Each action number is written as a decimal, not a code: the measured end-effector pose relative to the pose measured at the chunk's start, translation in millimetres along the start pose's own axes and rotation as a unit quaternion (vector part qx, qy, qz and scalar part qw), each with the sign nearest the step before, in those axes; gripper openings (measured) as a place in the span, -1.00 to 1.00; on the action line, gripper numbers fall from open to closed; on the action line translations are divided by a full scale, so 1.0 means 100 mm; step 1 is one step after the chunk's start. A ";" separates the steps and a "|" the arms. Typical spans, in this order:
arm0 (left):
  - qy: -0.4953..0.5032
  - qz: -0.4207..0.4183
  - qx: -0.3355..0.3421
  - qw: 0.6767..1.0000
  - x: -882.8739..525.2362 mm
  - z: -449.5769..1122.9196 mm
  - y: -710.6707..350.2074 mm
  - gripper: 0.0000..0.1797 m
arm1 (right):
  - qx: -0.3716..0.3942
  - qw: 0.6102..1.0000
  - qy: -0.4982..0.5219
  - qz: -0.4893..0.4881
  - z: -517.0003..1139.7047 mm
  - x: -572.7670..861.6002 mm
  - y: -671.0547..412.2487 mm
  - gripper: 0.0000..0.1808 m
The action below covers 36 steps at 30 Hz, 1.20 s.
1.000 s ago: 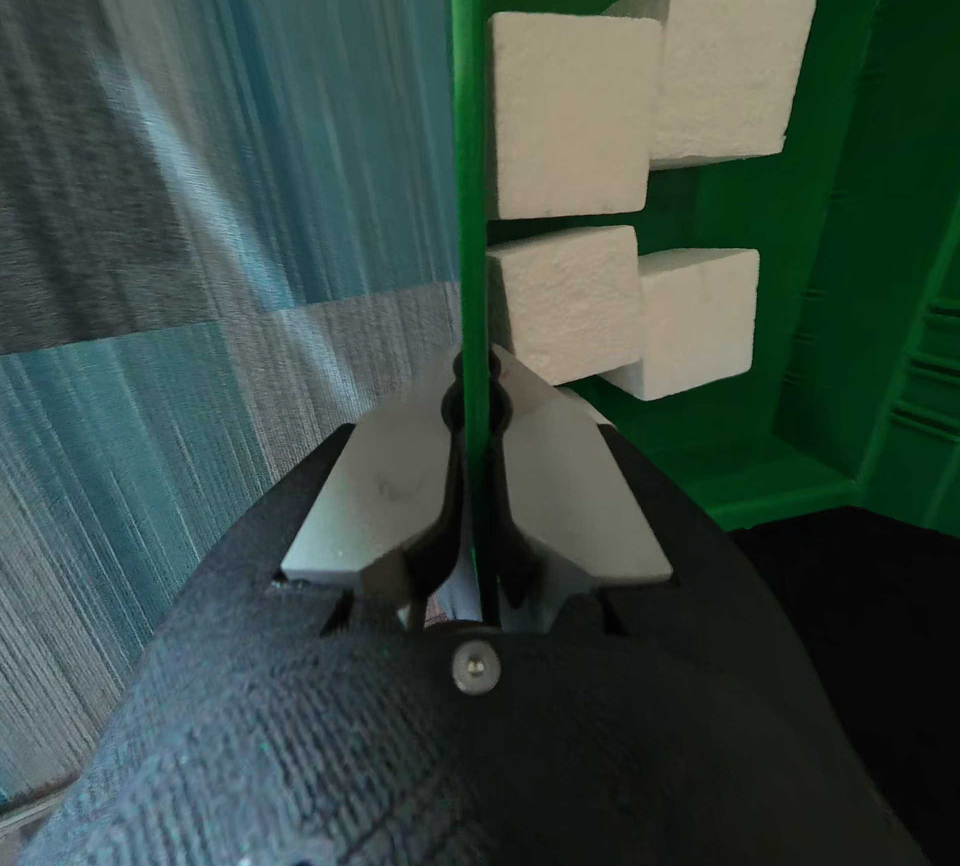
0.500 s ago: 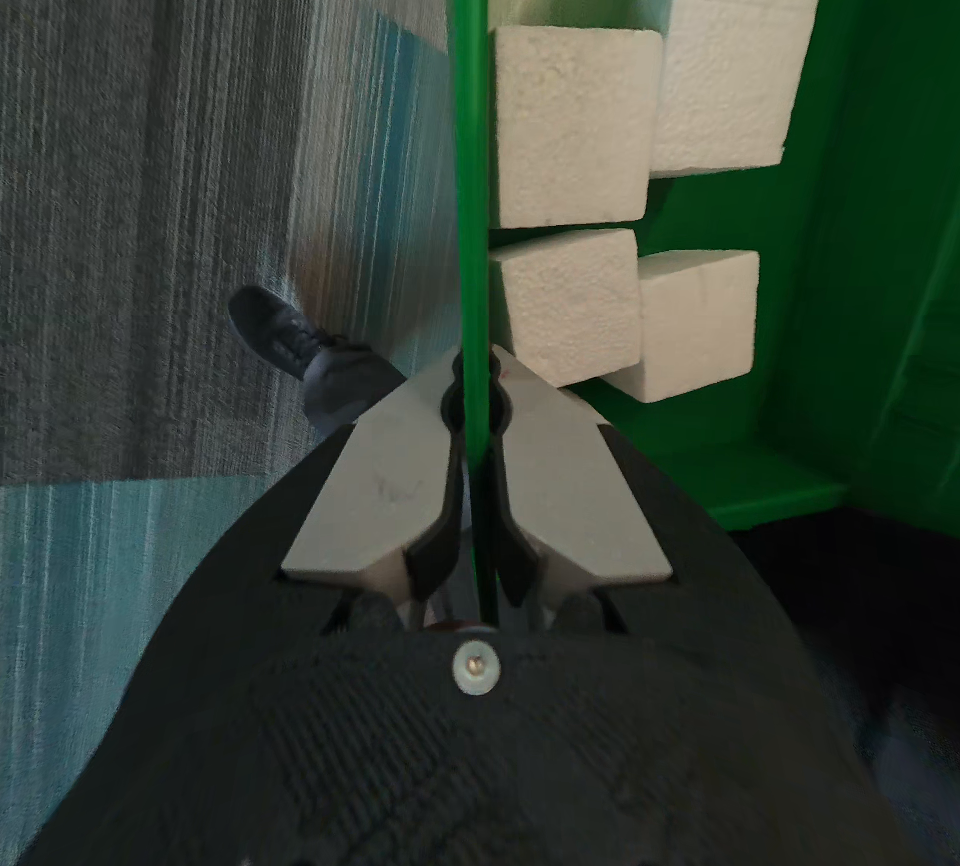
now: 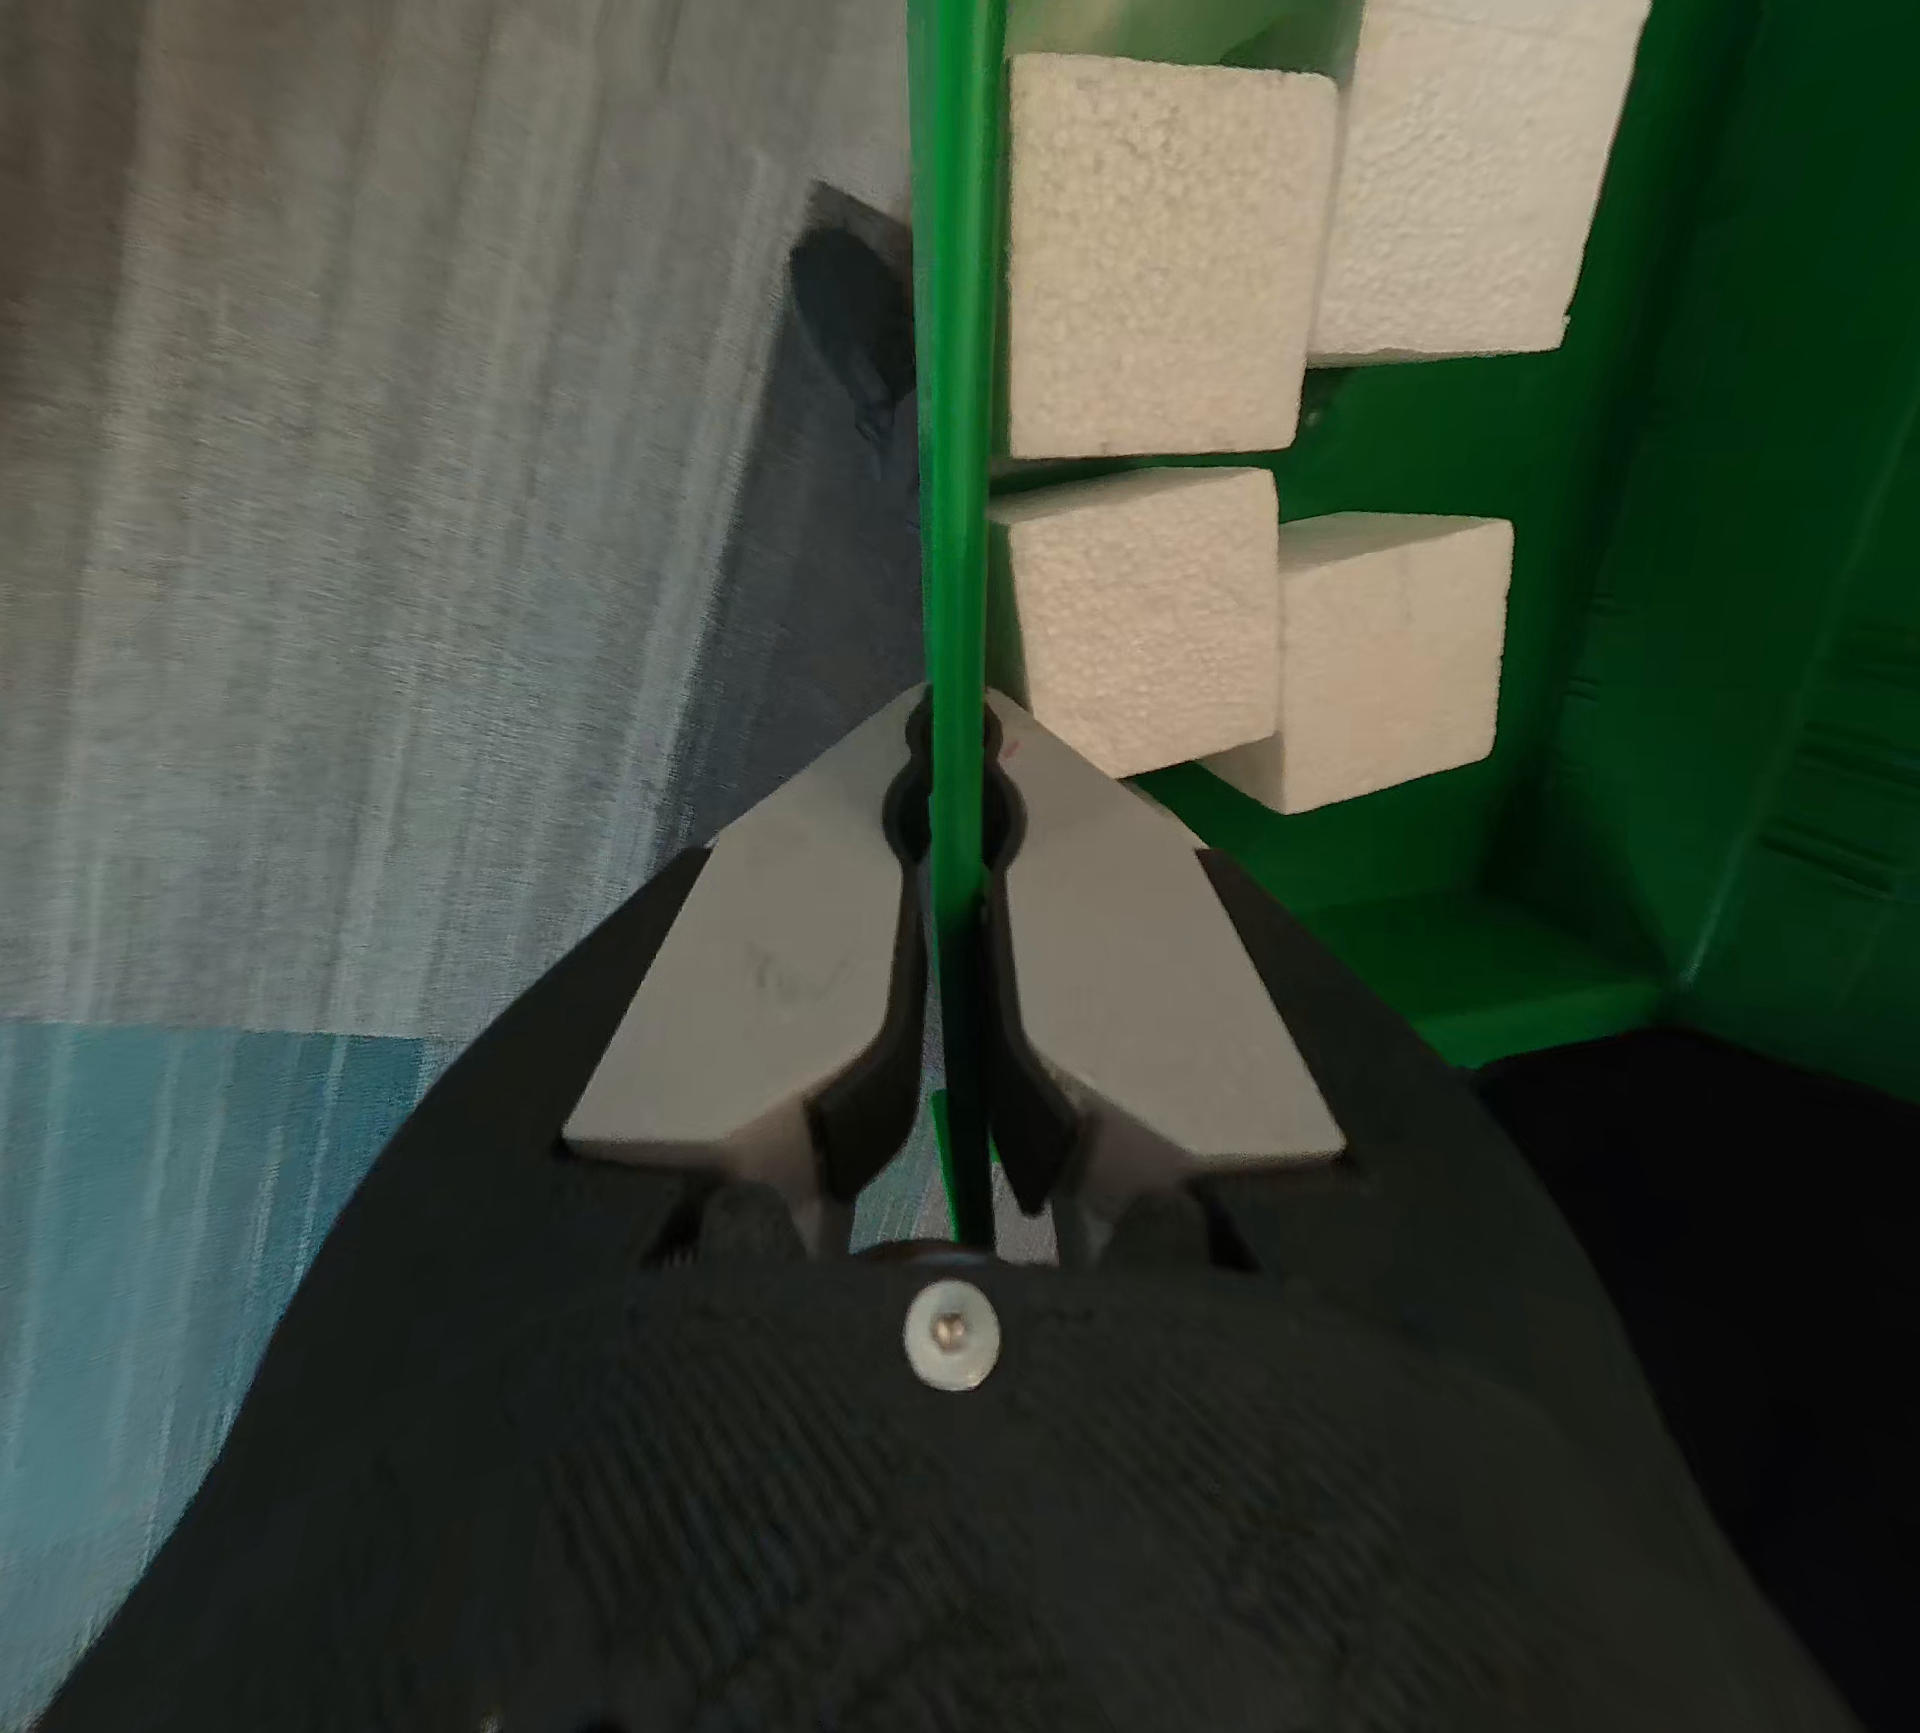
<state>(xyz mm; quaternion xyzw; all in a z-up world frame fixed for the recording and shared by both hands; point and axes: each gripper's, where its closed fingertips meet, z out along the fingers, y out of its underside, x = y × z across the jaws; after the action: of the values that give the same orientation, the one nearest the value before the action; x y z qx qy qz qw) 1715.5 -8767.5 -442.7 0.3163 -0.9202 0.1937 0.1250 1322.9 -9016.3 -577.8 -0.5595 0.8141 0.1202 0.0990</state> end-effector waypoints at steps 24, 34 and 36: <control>0.036 -0.184 0.143 0.972 -5.54 -0.88 -5.73 -0.97 | 0.109 0.950 0.014 -0.293 -1.57 -2.96 -10.19 -0.72; -0.033 -0.213 0.138 0.967 -8.42 -1.36 -7.58 -0.98 | 0.201 0.877 -0.167 -0.404 -1.59 -5.70 -13.57 -0.60; -0.046 -0.239 0.132 0.961 -8.94 -1.46 -7.92 -0.98 | 0.200 0.864 -0.186 -0.423 -1.55 -6.06 -14.26 -0.57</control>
<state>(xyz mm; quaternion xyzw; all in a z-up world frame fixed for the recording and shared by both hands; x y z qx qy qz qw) 2917.6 -8801.4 -407.9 0.5494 -0.7886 0.2634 0.0826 2866.3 -9017.9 -372.2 -0.7859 0.4720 0.0031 0.3994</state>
